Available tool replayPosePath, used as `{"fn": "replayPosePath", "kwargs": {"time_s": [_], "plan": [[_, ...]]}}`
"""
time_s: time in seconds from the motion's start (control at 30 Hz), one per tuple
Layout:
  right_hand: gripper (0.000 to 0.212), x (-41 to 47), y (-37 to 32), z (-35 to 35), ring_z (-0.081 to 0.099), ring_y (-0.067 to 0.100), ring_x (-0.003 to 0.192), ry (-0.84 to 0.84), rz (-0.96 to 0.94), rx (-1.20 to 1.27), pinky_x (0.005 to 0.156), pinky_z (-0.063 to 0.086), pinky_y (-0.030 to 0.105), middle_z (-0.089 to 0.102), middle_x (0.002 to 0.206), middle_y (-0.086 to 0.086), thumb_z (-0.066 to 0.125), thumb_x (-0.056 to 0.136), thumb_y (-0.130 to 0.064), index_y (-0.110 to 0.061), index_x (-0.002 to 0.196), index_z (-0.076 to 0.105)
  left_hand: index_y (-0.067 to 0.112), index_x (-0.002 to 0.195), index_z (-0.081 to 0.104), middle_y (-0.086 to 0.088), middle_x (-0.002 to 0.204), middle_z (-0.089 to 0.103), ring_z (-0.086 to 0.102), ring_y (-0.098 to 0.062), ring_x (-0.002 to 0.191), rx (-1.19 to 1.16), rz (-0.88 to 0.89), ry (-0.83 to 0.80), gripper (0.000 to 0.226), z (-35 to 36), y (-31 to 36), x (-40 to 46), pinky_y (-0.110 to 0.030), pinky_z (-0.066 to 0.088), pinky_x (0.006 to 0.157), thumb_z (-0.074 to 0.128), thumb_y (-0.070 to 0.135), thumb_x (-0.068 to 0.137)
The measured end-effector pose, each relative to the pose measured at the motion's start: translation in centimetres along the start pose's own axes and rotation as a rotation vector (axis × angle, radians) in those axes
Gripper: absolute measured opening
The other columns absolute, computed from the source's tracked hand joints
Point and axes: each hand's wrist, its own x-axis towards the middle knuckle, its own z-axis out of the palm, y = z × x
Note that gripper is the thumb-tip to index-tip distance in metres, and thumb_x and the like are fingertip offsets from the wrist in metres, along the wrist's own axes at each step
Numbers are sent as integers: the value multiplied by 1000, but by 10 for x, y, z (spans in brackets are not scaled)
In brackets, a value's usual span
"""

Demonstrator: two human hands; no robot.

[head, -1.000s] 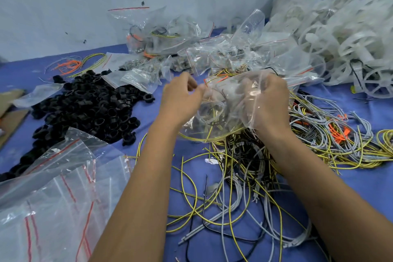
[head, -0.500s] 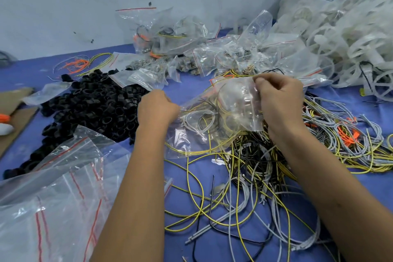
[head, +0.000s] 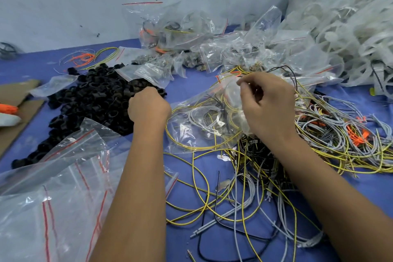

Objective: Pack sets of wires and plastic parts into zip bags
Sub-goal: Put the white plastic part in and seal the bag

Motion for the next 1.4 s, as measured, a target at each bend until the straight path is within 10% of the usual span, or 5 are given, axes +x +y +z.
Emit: {"fn": "replayPosePath", "kwargs": {"time_s": [0.57, 0.7, 0.97, 1.1, 1.4], "plan": [[13, 1, 4, 2, 46, 1, 55, -57, 13, 38, 58, 38, 29, 49, 60, -22, 64, 92, -11, -15, 84, 74, 2, 103, 69, -18, 100, 65, 52, -34, 84, 17, 8, -35, 17, -10, 6, -1, -38, 42, 74, 61, -1, 89], [13, 1, 5, 3, 47, -1, 54, -64, 34, 62, 58, 35, 21, 48, 58, -22, 64, 91, -12, -15, 85, 75, 10, 114, 67, -22, 128, 59, 49, -43, 122, 98, -38, -46, 24, -17, 4, -1, -48, 43, 98, 64, 8, 90], [9, 1, 7, 5, 47, 9, 58, -175, -2, 9, 64, 46, 33, 58, 63, -9, 68, 89, -12, -16, 86, 75, 3, 102, 71, -12, 83, 58, 49, -27, 69, 55, 1, -53, 19, -18, 4, 0, -35, 42, 72, 64, -1, 85], [11, 1, 9, 4, 46, 4, 64, -192, -37, 7, 71, 51, 36, 62, 75, -8, 75, 89, -18, -17, 100, 75, 12, 86, 70, -10, 89, 70, 63, -31, 82, -199, 122, 126, 9, -30, 15, -2, -37, 53, 75, 77, 6, 83], [38, 4, 6, 1, 56, 6, 80, -97, -54, 156, 67, 45, 18, 64, 99, -8, 83, 79, -17, -16, 116, 72, 5, 93, 66, -12, 82, 69, 64, -15, 57, -1075, 252, -487, 28, -15, 96, -56, -23, 53, 54, 87, 21, 82]]}}
